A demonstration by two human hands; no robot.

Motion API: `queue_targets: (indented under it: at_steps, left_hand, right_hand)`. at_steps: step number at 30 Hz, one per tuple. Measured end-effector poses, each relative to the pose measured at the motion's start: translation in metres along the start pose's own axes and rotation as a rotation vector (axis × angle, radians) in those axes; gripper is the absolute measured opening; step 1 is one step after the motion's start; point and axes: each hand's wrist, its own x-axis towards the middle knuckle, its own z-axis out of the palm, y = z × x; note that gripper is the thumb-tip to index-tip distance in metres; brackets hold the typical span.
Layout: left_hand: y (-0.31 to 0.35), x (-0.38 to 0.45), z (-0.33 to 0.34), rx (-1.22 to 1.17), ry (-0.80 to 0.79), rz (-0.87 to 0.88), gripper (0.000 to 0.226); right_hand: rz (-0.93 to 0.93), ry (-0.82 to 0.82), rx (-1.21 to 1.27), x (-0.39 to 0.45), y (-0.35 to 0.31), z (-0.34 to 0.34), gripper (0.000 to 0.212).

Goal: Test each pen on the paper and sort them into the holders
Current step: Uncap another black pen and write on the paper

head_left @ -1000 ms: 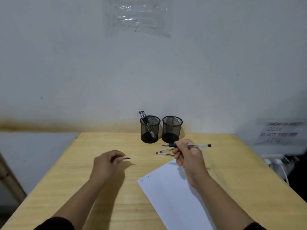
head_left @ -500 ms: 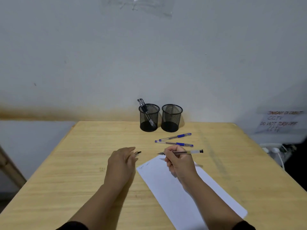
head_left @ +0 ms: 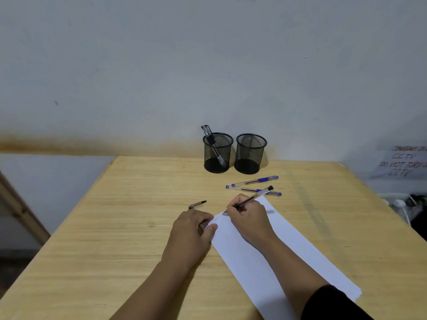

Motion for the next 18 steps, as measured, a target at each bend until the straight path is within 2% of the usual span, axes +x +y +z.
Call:
queue_targets:
  at_steps: [7,18]
  left_hand:
    - [-0.0044,0.0018,0.0028,0.032,0.01,0.028,0.02]
    - [-0.0086,0.0034,0.007,0.057,0.0,0.047,0.021]
  right_hand:
    - [-0.037,-0.047,-0.077,-0.0001,-0.0011,0.0032,0.006]
    - [-0.042,-0.013,-0.091,-0.0004,0.0002,0.0046,0.006]
